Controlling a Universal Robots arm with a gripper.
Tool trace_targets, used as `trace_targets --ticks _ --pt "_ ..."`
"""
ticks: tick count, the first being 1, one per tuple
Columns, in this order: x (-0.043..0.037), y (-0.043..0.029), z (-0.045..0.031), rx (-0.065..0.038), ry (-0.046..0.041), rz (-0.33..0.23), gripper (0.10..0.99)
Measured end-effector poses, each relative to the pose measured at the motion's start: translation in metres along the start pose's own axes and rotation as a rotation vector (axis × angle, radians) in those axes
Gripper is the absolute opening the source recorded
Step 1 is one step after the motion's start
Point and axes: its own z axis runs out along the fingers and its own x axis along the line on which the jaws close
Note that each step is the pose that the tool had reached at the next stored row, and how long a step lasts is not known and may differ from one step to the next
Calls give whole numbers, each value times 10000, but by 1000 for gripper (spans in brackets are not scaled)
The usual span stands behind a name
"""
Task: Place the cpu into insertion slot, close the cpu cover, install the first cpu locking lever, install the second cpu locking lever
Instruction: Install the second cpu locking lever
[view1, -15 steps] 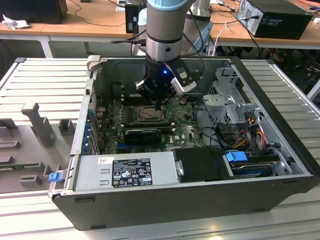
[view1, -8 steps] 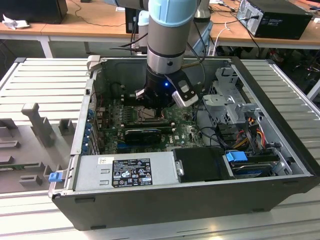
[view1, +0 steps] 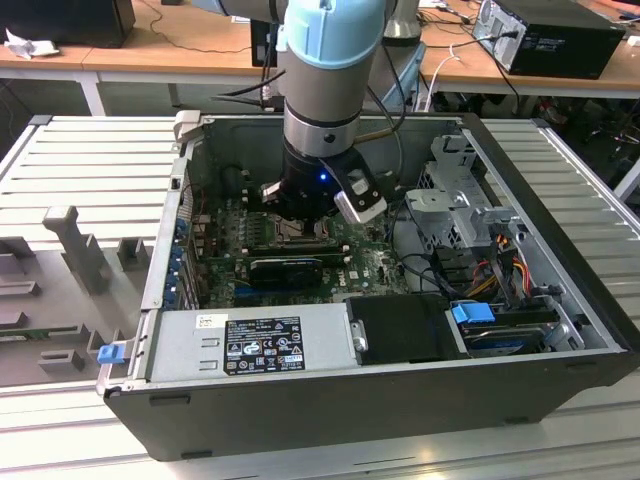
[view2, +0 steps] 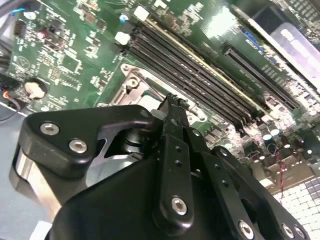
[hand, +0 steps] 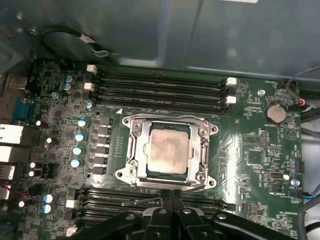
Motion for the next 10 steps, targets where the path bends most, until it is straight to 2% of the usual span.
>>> trace_targets --ticks 3,5,8,10 --pt "67 -1 24 -4 12 4 106" --pt "140 -1 56 -10 14 3 106" --pt "191 -5 99 -19 13 5 106" --pt "214 -18 174 -23 13 3 106"
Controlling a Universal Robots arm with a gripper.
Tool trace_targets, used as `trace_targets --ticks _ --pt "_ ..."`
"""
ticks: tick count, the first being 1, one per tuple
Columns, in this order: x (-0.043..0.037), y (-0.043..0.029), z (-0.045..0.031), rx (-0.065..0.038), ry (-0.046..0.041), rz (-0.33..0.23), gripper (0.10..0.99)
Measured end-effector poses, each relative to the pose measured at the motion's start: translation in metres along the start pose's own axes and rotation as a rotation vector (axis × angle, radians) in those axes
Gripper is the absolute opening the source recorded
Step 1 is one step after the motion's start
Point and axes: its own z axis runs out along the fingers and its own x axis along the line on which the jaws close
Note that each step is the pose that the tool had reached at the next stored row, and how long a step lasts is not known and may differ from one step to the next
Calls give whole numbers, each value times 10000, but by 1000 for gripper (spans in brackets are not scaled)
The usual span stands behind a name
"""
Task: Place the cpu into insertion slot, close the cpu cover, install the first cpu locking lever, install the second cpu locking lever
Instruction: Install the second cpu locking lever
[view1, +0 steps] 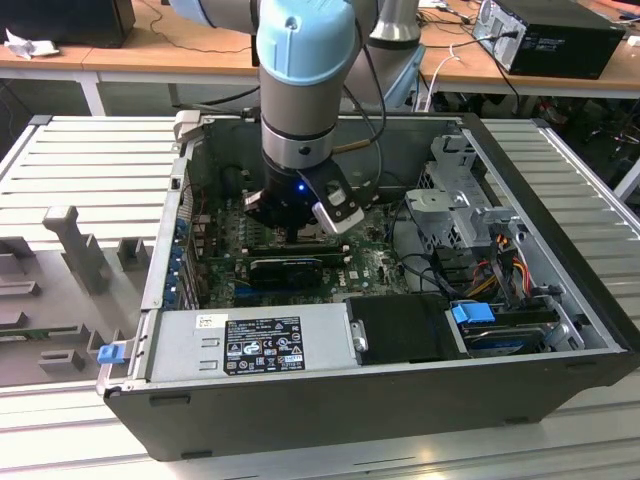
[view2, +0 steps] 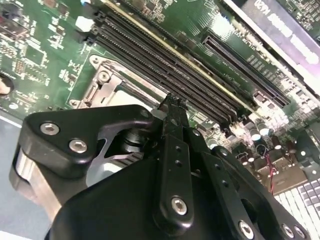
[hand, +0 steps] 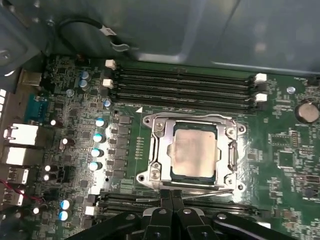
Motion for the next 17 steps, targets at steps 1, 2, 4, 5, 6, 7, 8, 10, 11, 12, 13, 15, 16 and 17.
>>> trace_targets --ticks 1,2,4,5,6,7,8,10,11,12,13,15,16,17 --pt "40 -10 29 -73 -4 -1 106" --pt "109 -37 37 -282 -24 -1 106" --pt "167 -64 47 -503 -42 -2 106" --pt "202 -85 56 -628 -53 -3 106" --pt "229 -104 65 -755 -64 -5 106" --pt "235 -119 75 -848 -71 -6 106" --pt "236 -126 85 -911 -77 -4 106" --pt "236 -132 117 -993 -85 -4 106" --pt "236 -138 143 -1099 -90 -5 106" --pt "236 -142 163 -1217 -101 -4 106" --pt "237 -145 175 -1290 -104 -5 106" --pt "236 -146 188 -1376 -113 -5 106" --pt "236 -148 194 -1414 -115 -5 106" --pt "236 -149 201 -1450 -118 -5 106"
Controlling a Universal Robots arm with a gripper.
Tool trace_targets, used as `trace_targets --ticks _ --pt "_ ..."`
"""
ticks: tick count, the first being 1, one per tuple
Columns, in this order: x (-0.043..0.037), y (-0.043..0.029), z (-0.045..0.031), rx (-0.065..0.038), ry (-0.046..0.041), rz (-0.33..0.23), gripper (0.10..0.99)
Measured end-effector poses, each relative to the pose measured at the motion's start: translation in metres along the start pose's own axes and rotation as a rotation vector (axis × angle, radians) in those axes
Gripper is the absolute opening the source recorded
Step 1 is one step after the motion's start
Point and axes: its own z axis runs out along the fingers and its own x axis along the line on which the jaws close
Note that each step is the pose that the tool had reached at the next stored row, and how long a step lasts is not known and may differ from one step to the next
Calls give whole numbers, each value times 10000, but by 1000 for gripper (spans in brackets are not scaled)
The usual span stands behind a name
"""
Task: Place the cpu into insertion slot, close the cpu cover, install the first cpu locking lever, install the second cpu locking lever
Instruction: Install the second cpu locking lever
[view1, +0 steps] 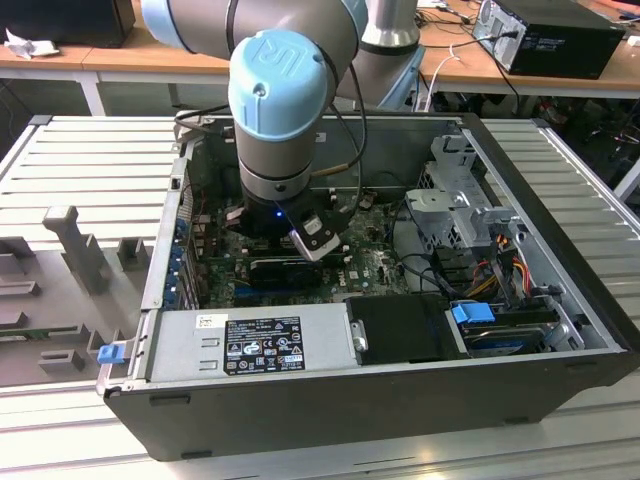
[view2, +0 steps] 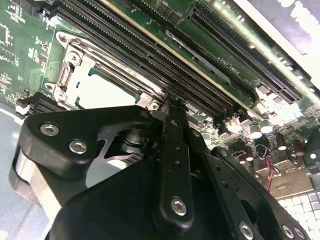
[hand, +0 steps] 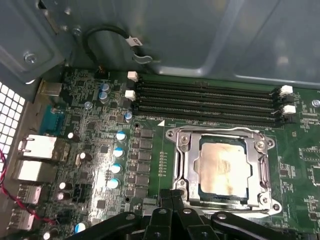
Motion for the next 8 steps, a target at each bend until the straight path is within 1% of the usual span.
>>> trace_targets --ticks 2,3,5,7,8 --pt "2 -7 18 -62 -3 0 106" --pt "5 -4 8 -60 -1 0 106" --pt "4 23 -65 -61 -2 1 106" --pt "1 62 -174 -63 -3 0 106" --pt "0 75 -210 -62 -2 1 106"
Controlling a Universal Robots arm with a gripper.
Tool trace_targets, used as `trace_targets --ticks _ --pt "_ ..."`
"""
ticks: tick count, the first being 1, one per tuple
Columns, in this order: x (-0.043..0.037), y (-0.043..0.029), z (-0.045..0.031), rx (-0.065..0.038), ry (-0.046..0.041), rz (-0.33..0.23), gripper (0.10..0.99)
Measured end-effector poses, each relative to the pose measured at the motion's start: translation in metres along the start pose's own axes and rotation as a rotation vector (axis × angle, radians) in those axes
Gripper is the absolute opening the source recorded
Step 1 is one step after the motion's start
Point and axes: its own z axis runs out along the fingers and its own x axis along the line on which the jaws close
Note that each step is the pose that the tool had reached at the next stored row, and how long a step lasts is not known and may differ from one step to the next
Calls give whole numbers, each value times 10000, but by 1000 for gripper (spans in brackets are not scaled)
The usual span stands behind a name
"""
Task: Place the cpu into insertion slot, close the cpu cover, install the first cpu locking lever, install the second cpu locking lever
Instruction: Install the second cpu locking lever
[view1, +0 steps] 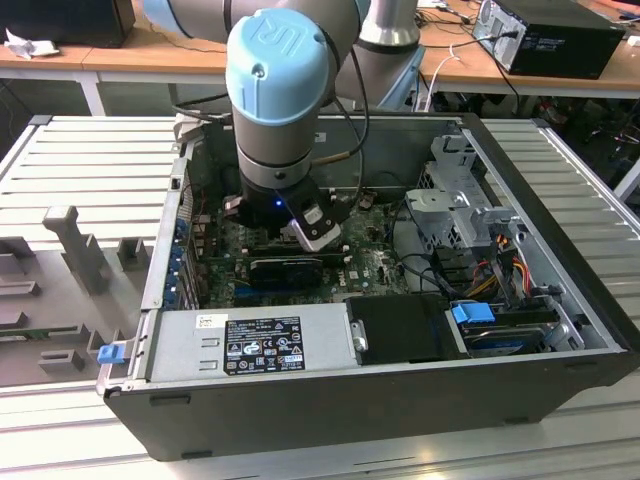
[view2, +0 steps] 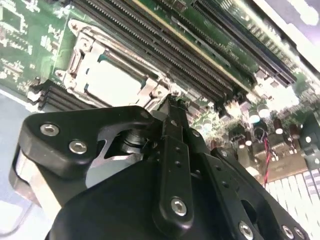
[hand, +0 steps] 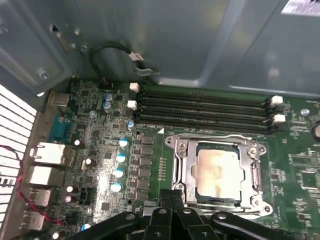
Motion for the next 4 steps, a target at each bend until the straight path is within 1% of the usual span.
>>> trace_targets --ticks 1,2,3,4 --pt "-1 11 -28 0 0 0 106" --pt "-2 30 -81 1 0 0 106" --pt "-3 41 -112 0 0 -1 106" --pt "-2 42 -114 -1 -1 -2 106"
